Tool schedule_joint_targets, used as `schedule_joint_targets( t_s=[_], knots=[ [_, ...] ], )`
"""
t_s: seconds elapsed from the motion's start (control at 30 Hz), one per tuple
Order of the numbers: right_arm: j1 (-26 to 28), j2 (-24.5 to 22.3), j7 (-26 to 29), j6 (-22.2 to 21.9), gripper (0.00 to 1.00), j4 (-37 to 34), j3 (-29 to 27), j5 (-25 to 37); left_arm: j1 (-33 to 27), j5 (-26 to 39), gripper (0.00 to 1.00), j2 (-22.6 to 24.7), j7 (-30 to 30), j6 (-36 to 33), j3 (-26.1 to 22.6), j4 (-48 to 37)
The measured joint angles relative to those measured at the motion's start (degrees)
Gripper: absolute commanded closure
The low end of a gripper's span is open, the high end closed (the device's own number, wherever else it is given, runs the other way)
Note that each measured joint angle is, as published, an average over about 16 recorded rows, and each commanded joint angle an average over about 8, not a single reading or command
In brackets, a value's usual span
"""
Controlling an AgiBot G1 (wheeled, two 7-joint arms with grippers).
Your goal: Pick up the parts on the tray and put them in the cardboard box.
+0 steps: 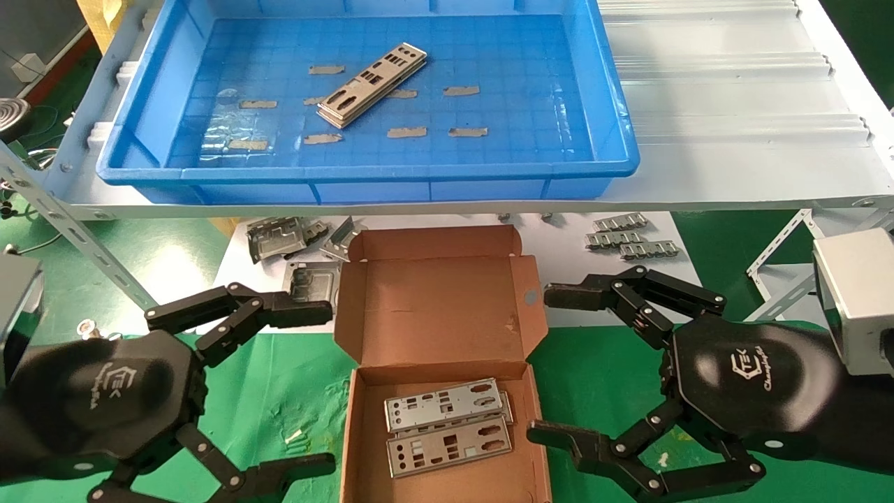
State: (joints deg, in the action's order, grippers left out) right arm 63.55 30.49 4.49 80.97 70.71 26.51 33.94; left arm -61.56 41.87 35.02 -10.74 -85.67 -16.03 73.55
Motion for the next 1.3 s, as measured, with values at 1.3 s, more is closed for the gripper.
schedule_joint_targets(
  t_s=[1.3],
  knots=[
    [0.0,0.0,0.0,0.0,0.0,0.0,0.0,0.0,0.0,0.0,0.0,0.0,0.0,0.0,0.0,0.0]
  ],
)
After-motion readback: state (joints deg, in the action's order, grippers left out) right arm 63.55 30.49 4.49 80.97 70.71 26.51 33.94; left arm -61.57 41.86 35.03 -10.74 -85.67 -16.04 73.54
